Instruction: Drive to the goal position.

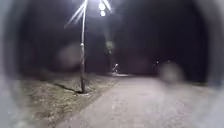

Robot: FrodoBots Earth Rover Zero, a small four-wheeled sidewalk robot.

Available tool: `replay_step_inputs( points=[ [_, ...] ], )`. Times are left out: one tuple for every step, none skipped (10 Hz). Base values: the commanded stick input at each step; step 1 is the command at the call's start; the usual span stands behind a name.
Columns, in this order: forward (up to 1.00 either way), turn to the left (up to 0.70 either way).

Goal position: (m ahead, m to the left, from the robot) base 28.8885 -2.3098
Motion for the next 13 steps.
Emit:
replay_step_inputs(
  points=[
    [0.91,-0.08],
    [0.9,-0.14],
    [0.9,-0.19],
    [0.9,-0.11],
    [0.9,-0.01],
    [0.9,-0.05],
    [0.9,-0.14],
    [0.9,-0.23],
    [0.9,-0.19],
    [0.9,-0.07],
    [0.9,-0.01],
    [0.93,0.0],
    [1.0,0.0]
  ],
)
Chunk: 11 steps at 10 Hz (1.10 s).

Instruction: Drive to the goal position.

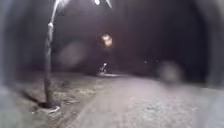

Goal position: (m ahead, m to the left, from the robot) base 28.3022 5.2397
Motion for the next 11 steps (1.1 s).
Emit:
replay_step_inputs(
  points=[
    [1.0,0.0],
    [1.0,0.0],
    [1.0,0.0],
    [1.0,0.0],
    [1.0,0.0],
    [1.0,0.0],
    [1.0,0.0],
    [1.0,0.0],
    [1.0,0.0],
    [1.0,0.0],
    [1.0,0.02]
  ],
)
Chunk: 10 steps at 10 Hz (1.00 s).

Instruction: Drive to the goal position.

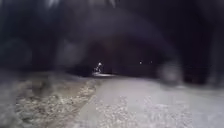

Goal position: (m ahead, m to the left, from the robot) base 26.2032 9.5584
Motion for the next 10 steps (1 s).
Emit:
replay_step_inputs(
  points=[
    [1.0,0.02],
    [1.0,0.02],
    [1.0,0.02],
    [1.0,0.03],
    [1.0,0.04],
    [1.0,0.04],
    [1.0,0.04],
    [1.0,0.04],
    [1.0,0.04],
    [1.0,0.04]
  ],
)
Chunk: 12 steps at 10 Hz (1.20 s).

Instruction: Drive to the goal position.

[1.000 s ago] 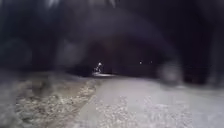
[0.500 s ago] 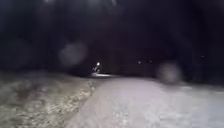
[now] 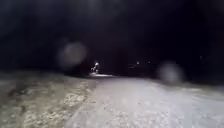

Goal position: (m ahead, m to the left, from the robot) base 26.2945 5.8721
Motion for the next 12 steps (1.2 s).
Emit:
replay_step_inputs(
  points=[
    [1.0,0.04],
    [1.0,0.04],
    [1.0,0.13],
    [1.0,0.09],
    [1.0,0.03],
    [1.0,0.03],
    [1.0,0.03],
    [1.0,0.03],
    [1.0,0.03],
    [1.0,0.03],
    [1.0,0.04],
    [1.0,0.06]
  ],
)
